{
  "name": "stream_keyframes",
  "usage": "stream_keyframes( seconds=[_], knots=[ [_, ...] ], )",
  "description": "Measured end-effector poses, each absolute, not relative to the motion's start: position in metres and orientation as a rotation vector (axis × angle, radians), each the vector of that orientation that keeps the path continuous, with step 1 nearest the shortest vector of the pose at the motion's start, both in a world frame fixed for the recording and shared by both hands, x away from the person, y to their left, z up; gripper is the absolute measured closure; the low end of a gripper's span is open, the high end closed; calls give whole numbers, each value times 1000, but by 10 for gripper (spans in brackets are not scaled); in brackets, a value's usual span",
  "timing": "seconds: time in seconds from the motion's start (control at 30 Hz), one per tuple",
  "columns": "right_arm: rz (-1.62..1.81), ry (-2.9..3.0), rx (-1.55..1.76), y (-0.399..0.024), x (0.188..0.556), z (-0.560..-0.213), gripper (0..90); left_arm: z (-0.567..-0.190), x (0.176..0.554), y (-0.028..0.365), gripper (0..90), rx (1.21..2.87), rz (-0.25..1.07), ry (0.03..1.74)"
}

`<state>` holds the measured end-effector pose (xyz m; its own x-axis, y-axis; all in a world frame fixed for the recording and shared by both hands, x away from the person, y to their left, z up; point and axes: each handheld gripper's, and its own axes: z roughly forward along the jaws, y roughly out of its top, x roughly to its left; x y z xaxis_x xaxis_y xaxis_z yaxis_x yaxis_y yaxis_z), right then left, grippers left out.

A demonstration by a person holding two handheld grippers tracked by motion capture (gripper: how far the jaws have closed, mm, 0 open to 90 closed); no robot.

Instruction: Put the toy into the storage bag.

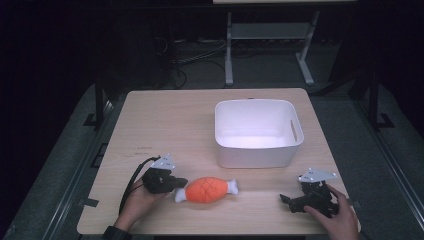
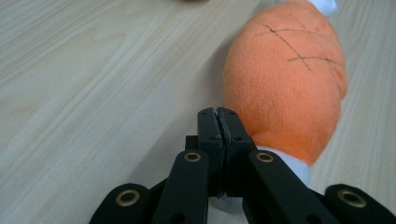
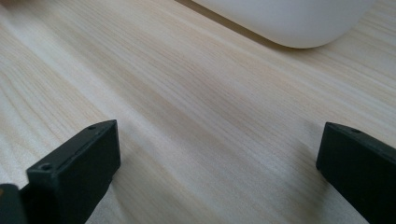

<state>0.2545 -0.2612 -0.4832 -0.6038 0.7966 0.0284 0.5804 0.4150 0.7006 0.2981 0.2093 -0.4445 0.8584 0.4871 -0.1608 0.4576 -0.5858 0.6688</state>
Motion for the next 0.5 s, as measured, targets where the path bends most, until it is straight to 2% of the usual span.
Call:
stream_keyframes(
  seconds=[0.5],
  knots=[
    [987,2365,1193,-261,254,-483,0,-444,275,223,884,2242,31,711]
  ],
)
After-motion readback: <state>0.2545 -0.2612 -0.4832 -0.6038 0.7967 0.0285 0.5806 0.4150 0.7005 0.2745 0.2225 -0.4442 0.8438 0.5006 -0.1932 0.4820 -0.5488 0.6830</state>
